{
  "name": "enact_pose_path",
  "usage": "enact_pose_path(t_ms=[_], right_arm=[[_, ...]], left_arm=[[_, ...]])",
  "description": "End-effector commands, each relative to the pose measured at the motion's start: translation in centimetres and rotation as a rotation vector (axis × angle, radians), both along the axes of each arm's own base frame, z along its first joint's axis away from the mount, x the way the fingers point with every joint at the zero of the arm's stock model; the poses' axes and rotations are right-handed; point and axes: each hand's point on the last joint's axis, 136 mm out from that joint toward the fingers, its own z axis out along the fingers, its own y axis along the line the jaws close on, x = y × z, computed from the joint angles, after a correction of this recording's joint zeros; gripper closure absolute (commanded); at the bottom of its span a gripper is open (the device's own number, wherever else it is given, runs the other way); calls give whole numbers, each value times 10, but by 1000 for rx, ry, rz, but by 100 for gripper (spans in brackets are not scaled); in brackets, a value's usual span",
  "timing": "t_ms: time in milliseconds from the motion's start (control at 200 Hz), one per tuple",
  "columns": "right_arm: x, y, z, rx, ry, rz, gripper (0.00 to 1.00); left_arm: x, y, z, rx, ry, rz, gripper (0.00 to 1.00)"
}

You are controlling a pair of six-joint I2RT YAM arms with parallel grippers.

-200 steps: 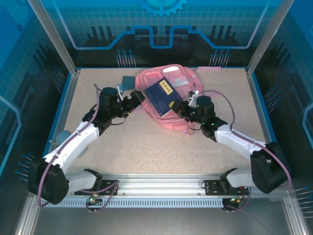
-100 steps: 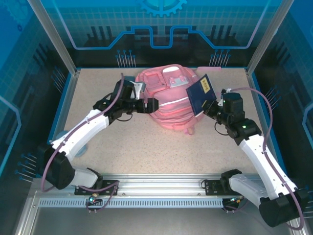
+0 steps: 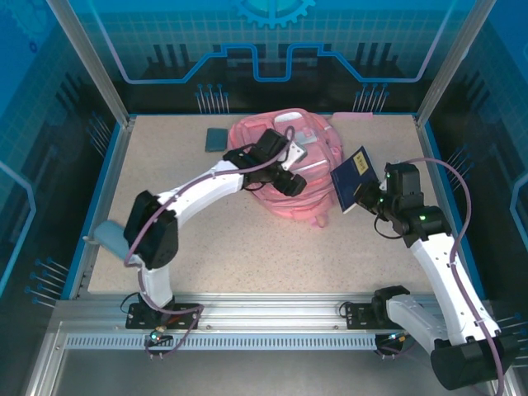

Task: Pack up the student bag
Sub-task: Open the student bag at the top-center of the table.

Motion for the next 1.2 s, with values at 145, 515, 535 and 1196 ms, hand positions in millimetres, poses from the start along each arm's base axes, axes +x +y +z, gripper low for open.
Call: enact_pose_path(t_ms=[145,515,535,1196], right_arm=[[0,-1,5,34,-25,7,100],[1,2,0,65,-17,7,100],[0,2,0,65,-17,8,100],[-39,-41,16,-121,31,-128,100]], left_arm=[[16,-7,-39,181,15,-66,33],[30,-4,-72,334,0,-72,47],[33,-2,-73,343,-7,-63,47],[79,18,69,141,-383,260,100]])
